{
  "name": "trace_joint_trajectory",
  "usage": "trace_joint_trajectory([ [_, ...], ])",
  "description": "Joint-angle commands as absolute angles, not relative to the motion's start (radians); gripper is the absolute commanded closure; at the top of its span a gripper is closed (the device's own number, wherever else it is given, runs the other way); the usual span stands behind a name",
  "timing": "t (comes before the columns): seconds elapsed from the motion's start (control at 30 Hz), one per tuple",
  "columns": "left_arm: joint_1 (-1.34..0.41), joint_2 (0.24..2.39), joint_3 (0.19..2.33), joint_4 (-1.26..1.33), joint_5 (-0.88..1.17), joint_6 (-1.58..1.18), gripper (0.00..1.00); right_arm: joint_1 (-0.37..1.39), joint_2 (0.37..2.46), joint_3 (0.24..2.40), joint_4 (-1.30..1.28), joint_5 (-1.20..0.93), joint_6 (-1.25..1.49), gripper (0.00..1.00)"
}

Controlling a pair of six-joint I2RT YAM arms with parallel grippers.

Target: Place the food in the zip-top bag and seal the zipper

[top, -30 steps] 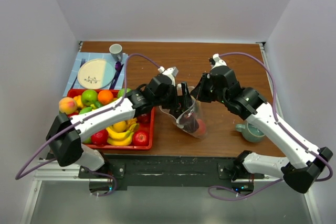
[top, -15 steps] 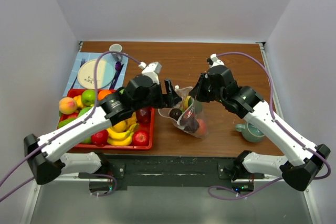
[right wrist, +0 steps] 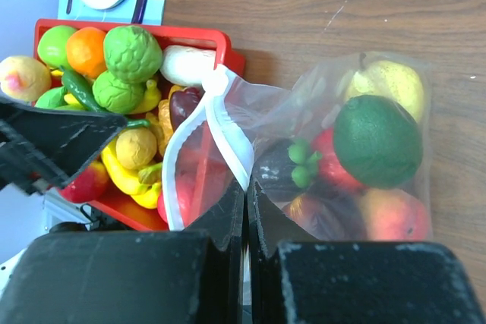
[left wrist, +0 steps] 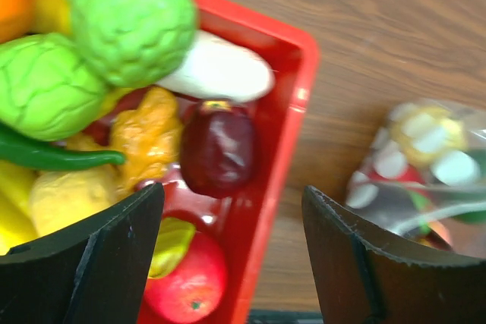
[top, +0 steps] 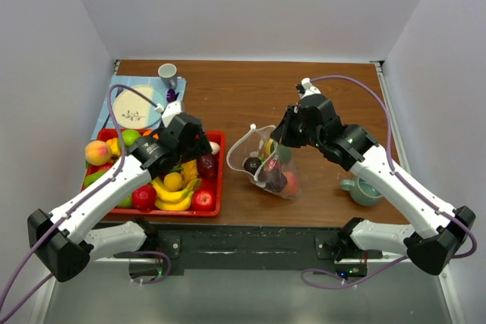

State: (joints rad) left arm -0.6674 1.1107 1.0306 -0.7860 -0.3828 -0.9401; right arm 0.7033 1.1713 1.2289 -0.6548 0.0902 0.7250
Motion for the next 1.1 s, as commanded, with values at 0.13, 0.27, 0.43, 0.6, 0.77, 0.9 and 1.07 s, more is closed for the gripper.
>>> trace_joint_trajectory([
  [0.13,-0.615,1.218,1.043,-0.788,-0.576,-0.971,0.21,0.706,1.172,1.195,-0.575,0.041,0.724,1.00],
  [0.27,-0.598,1.299,1.095,-0.782,-0.635,-0.944,0.09,0.707,1.163,1.183,-0.568,0.040,0.723,1.00],
  [0.43,-0.563,1.368,1.150,-0.773,-0.683,-0.917,0.00,0.707,1.157,1.175,-0.566,0.035,0.716,1.00],
  [0.6,-0.516,1.405,1.175,-0.713,-0.674,-0.850,0.00,0.706,1.157,1.170,-0.558,0.031,0.712,1.00],
  [0.77,-0.474,1.477,1.201,-0.692,-0.637,-0.793,0.00,0.706,1.161,1.164,-0.549,0.021,0.710,1.00],
  [0.9,-0.451,1.525,1.212,-0.689,-0.611,-0.781,0.00,0.707,1.164,1.167,-0.549,0.018,0.707,1.00],
  [1.07,-0.436,1.552,1.184,-0.660,-0.581,-0.776,0.00,0.706,1.160,1.163,-0.549,0.018,0.704,1.00],
])
